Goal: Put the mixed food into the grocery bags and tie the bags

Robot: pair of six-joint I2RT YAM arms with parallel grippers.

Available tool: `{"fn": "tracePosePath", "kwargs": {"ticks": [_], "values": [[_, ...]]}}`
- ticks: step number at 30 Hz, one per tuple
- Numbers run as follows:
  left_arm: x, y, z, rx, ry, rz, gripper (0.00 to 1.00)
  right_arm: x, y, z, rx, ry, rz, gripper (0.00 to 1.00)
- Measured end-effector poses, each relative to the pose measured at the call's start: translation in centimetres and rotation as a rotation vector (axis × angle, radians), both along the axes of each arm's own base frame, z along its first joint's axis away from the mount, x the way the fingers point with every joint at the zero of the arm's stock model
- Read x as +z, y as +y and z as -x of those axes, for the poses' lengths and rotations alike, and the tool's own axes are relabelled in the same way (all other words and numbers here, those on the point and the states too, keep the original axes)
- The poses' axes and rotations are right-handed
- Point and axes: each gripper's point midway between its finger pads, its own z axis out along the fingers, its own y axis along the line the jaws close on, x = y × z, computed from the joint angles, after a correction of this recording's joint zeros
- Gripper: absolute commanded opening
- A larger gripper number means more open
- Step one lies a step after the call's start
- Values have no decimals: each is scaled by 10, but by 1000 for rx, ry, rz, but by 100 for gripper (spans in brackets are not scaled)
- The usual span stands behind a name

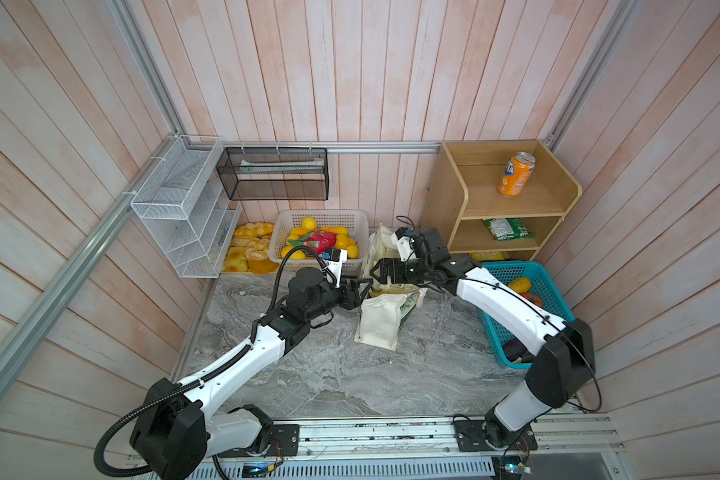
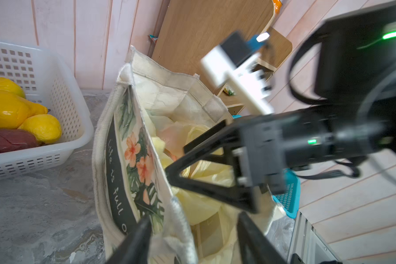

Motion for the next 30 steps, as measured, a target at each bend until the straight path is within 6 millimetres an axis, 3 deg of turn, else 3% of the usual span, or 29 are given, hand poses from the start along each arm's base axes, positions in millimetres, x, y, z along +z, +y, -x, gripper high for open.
{"fn": "tracePosePath", "kwargs": {"ticks": [3,7,11,15,19,21,25,30], "values": [[10,7,-1,35,-39,-5,100,50,-8,13,2,-105,-74,98],[28,25,0,96,-101,-19,100,85,-21,26,-14,-186,-135,98],[49,55,1,208,-169,-39,100,97,-55,44,-83,-262,-170,98],[66,106,6,384,-247,-40,100,97,-122,58,-263,-369,-170,98],[38,162,7,577,-239,-84,100,75,-194,54,-510,-436,-114,98],[14,185,5,657,-209,-126,100,51,-224,47,-622,-440,-55,98],[-35,213,3,761,-179,-237,100,-9,-267,37,-776,-451,106,98],[-78,242,1,858,-174,-344,100,-71,-307,34,-897,-445,290,98]]}}
